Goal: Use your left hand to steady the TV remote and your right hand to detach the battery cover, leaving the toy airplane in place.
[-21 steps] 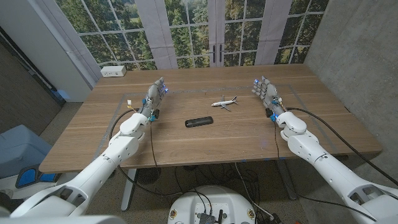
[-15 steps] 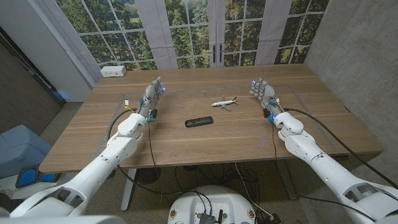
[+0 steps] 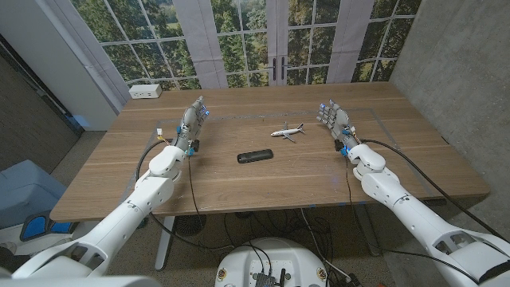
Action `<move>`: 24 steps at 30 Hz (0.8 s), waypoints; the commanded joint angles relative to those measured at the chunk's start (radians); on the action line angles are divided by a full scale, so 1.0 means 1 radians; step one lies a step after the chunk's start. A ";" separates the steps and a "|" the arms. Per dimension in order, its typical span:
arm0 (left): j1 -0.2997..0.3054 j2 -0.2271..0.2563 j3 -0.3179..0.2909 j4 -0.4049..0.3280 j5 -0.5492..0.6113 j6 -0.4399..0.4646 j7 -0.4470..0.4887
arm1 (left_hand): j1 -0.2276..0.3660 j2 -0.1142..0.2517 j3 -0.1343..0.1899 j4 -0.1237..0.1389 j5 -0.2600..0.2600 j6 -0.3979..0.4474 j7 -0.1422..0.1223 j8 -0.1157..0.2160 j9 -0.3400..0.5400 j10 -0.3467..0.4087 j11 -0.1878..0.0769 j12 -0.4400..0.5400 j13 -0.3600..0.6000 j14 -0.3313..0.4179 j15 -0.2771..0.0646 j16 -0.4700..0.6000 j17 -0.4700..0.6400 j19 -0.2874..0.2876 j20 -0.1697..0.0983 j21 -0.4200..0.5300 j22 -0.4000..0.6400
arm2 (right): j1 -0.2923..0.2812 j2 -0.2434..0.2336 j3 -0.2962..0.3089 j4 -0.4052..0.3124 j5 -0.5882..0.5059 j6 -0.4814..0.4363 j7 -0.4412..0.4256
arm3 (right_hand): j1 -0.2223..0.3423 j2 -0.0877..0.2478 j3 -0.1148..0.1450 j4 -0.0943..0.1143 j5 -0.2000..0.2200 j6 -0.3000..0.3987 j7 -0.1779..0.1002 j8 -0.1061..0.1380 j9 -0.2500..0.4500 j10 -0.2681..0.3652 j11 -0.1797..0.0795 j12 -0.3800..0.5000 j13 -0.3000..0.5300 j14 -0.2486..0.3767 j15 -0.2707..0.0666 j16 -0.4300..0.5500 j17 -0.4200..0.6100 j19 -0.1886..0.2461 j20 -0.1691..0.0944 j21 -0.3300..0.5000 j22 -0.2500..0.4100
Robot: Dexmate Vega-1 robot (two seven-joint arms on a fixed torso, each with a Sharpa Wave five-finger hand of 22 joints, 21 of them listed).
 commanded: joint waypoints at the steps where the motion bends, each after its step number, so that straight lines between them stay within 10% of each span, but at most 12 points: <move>1: -0.020 0.021 0.031 -0.016 0.153 -0.031 0.102 | 0.012 -0.016 -0.001 -0.041 -0.010 0.052 -0.008 0.013 0.005 0.040 0.013 0.014 0.005 0.032 0.002 0.004 0.003 0.036 0.005 0.010 0.004 | -0.008 0.009 0.004 0.011 0.001 0.017 -0.007 | 0.001 0.013 0.007 -0.007 -0.003 0.012 0.005 0.008 0.005 0.020 0.009 0.009 -0.002 0.015 0.004 0.007 -0.001 0.012 -0.010 -0.006 0.005; 24: -0.113 0.058 0.084 0.001 0.339 -0.042 0.126 | 0.022 0.002 0.010 -0.103 -0.030 0.142 0.008 0.015 0.009 0.172 0.037 0.033 0.010 0.169 0.032 0.022 0.009 0.137 0.055 0.023 0.008 | 0.027 0.045 -0.009 0.069 -0.018 0.020 -0.034 | 0.026 0.014 0.016 -0.049 -0.015 0.029 0.010 0.011 0.005 0.048 0.023 0.016 -0.015 0.030 0.022 0.021 -0.009 0.042 0.015 -0.024 0.007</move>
